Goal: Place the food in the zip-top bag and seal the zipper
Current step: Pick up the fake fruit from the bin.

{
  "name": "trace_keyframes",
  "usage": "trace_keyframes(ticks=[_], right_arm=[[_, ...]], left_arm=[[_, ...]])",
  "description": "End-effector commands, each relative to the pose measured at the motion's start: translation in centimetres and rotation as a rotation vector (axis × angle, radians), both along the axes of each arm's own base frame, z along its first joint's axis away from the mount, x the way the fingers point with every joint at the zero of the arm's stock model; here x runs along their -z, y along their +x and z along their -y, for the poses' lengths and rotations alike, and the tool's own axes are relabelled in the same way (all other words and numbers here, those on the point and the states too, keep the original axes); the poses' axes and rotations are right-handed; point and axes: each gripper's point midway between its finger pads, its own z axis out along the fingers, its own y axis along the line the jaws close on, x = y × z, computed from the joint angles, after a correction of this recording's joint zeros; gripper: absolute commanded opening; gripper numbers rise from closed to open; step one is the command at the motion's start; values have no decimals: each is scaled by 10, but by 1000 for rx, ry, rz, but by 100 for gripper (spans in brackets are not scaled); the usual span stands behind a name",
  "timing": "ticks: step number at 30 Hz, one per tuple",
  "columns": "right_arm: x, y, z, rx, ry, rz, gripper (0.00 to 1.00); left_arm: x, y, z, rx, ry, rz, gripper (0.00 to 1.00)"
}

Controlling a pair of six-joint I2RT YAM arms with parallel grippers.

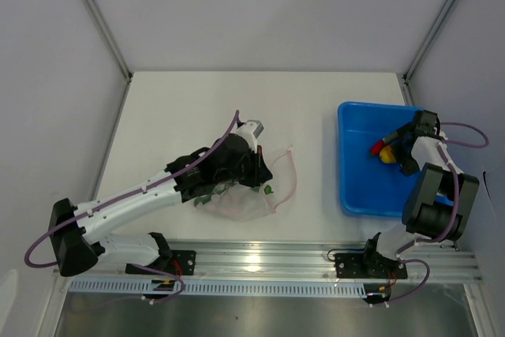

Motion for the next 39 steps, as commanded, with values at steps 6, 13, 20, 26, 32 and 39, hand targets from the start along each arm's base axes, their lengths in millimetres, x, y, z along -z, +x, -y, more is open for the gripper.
trace_keyframes(ticks=[6,13,20,26,32,39], right_arm=[[-3,31,27,94,-91,57,98],[20,33,20,88,-64,27,85],[-12,34,3,20,-110,90,64],[-75,34,-34,-126,-182,185,42],[-147,21,-124,-438,-126,370,40],[-179,-42,-249,-964,190,456,45]], left_arm=[[-16,4,-3,2,-37,64,1],[-12,7,-1,5,-22,56,1],[-13,9,-1,1,-12,59,1],[-13,10,2,4,-6,49,1],[-14,12,1,-4,-5,36,1],[-17,15,4,-5,-4,34,0]])
